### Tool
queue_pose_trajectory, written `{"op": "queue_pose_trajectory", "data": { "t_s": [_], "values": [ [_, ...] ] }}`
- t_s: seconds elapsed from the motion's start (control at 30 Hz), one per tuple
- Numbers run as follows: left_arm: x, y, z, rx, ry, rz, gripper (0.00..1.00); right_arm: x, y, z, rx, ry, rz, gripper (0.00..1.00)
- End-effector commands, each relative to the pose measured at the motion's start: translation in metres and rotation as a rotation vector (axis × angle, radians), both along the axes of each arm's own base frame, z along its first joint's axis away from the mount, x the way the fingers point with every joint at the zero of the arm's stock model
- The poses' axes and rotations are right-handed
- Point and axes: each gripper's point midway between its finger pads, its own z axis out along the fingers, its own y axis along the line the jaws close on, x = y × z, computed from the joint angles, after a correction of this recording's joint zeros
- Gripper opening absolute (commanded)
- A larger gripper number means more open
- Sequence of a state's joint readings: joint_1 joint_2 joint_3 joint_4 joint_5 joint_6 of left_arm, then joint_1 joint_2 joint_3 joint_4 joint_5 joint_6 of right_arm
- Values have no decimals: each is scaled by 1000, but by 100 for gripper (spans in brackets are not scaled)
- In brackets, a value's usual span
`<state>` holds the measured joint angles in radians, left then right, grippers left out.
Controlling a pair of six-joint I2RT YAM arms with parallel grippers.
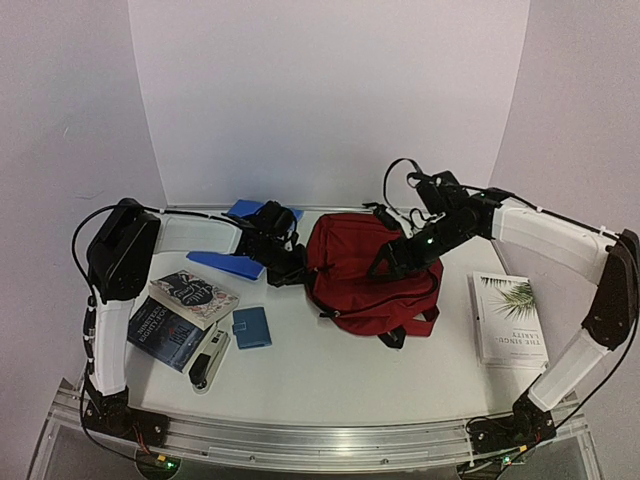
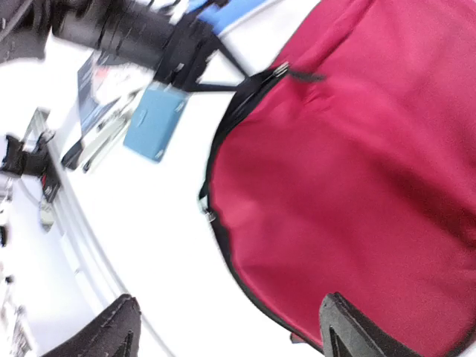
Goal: Pack the student bag
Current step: Unzip the student bag at the center of the board.
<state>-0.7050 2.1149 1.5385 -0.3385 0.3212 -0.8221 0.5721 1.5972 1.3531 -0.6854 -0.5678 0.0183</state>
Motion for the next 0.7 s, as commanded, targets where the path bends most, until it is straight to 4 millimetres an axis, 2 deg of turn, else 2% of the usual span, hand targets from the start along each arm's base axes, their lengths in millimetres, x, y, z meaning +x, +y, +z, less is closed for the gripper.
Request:
{"op": "queue_pose_trajectory", "data": {
  "t_s": [0.0, 0.1, 0.2, 0.27, 0.37, 0.47, 0.53, 0.6, 0.67],
  "values": [
    [4, -5, 12, -42, -8, 39, 0, -8, -3, -37, -38, 124, -32, 84],
    [1, 1, 10, -39, 3, 70, 0, -12, -11, -68, -105, 168, -37, 80],
    [-2, 4, 10, -35, 3, 79, 0, -9, -30, -105, -244, 137, -6, 76],
    [-5, 2, 13, -45, -8, 60, 0, 3, -41, -125, -337, 100, 1, 74],
    [-12, -12, 21, -72, -37, -8, 0, 37, -53, -151, -422, 82, -26, 72],
    [-20, -27, 22, -95, -38, -56, 0, 98, -64, -150, -424, 36, -114, 71],
    [-22, -32, 21, -104, -32, -60, 0, 131, -66, -140, -388, 10, -161, 71],
    [-21, -34, 20, -109, -28, -53, 0, 148, -58, -112, -302, -21, -172, 73],
    [-18, -36, 21, -115, -34, -42, 0, 147, -50, -82, -218, -38, -158, 76]
  ]
}}
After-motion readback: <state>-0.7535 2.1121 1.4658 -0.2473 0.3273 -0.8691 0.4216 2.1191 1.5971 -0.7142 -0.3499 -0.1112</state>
